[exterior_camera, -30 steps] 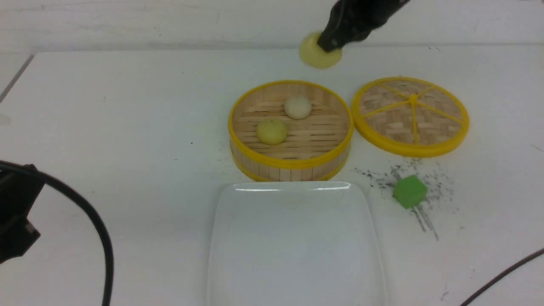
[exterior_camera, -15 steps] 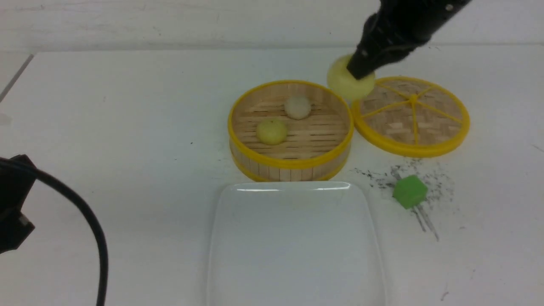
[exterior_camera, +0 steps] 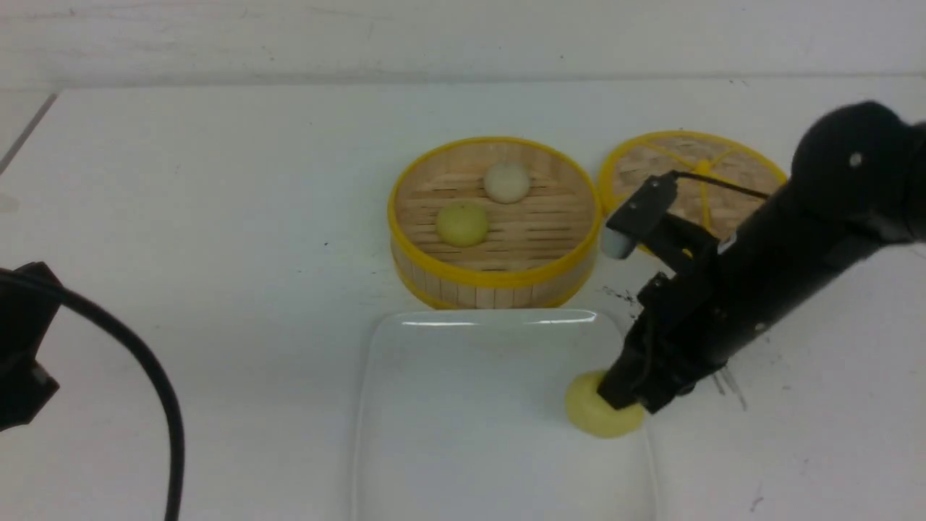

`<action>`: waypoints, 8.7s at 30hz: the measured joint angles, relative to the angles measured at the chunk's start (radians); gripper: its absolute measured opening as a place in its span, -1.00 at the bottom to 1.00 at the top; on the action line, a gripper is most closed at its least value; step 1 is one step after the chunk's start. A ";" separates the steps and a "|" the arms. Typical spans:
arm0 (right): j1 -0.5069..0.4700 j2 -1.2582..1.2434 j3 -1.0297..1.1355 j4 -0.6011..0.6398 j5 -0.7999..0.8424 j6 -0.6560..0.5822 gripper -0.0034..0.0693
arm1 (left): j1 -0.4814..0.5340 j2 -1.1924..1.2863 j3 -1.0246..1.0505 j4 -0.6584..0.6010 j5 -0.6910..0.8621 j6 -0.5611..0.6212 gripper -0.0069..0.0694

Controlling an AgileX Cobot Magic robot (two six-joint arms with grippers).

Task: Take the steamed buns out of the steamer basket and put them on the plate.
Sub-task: Use the right arm to put the steamed stuffed bun into the plate, then use the right arm to grab the steamed stuffed bun that is closest to it, then use the right arm to put the steamed stuffed bun into the plate, then use the left arm to grab the steamed stuffed bun that is closest to it

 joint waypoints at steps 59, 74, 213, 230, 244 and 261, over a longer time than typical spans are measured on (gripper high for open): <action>-0.051 0.284 -0.746 -0.122 0.031 0.135 -0.05 | 0.000 0.000 0.000 0.000 0.060 0.000 -0.19; -0.051 0.604 -1.002 -0.182 -0.035 0.155 0.04 | 0.000 0.000 0.000 0.000 0.107 0.000 -0.19; 0.166 -0.051 0.200 -0.041 -0.273 -0.013 -0.31 | 0.000 0.000 0.000 0.000 0.095 0.000 -0.19; 0.166 -0.179 0.200 -0.039 -0.350 -0.013 0.21 | 0.000 0.000 0.000 0.000 0.095 0.000 -0.19; 0.166 -0.556 0.178 -0.040 -0.399 -0.013 0.21 | 0.000 0.000 0.000 0.000 0.095 0.000 -0.19; 0.166 -0.674 0.178 -0.097 -0.376 0.033 0.21 | 0.000 0.004 0.000 -0.022 0.048 0.003 -0.19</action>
